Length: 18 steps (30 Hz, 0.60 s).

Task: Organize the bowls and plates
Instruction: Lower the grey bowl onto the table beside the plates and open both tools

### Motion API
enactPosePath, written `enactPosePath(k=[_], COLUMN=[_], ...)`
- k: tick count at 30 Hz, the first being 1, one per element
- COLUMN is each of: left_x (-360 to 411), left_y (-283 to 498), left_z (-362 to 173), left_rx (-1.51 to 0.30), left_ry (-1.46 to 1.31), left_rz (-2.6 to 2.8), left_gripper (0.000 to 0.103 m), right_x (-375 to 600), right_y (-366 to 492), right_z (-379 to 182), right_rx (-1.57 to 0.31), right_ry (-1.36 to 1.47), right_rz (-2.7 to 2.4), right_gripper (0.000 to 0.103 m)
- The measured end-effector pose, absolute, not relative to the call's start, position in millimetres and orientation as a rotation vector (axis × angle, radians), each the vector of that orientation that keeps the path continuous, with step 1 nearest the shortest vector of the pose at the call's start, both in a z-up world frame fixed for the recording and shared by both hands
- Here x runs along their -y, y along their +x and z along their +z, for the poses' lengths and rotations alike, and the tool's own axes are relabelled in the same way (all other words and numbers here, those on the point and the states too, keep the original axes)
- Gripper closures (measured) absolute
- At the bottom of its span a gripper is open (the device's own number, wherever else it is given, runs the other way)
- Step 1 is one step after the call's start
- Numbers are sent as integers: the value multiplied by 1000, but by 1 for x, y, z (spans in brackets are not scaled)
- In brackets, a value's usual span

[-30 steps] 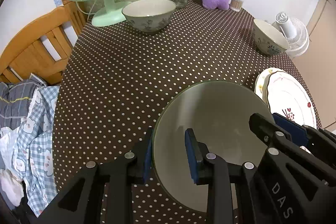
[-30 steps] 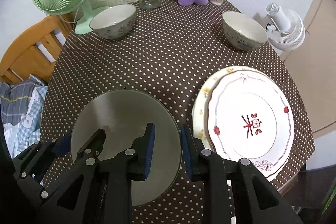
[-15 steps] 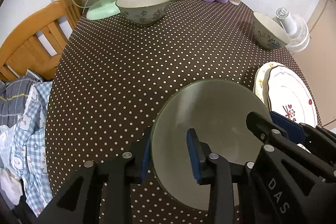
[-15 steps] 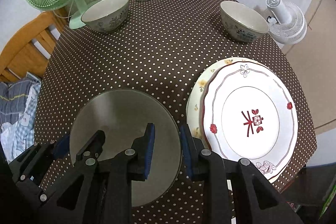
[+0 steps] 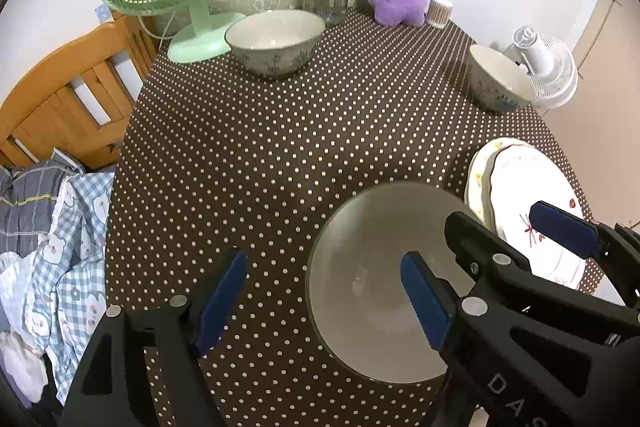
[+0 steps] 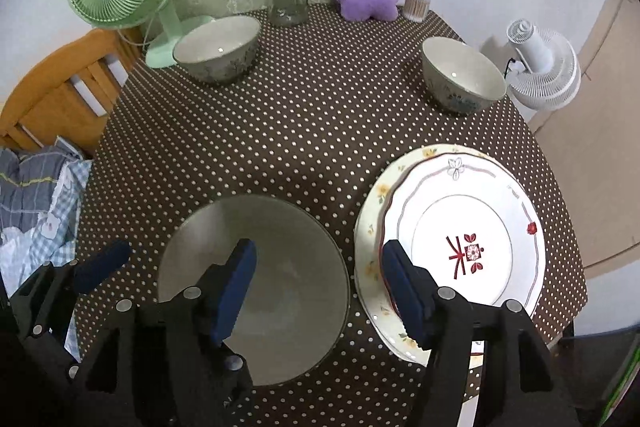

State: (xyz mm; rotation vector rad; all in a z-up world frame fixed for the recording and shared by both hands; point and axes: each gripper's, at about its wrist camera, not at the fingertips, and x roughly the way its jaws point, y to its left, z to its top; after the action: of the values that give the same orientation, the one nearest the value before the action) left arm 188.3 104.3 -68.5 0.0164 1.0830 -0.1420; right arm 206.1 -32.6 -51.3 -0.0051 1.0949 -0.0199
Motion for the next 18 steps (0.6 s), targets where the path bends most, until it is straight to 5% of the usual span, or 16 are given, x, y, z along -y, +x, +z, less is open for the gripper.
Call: enactPosePath(k=[18], left_x=[-112], left_y=[217], left_z=[-20], left_rx=[-968], left_ry=[0], left_rz=[-83], left_gripper=[19], right_x=[24], right_y=[232], right_z=[-2], right_rx=[-984], right_ry=[-25], right_rz=[29], right_gripper=[31])
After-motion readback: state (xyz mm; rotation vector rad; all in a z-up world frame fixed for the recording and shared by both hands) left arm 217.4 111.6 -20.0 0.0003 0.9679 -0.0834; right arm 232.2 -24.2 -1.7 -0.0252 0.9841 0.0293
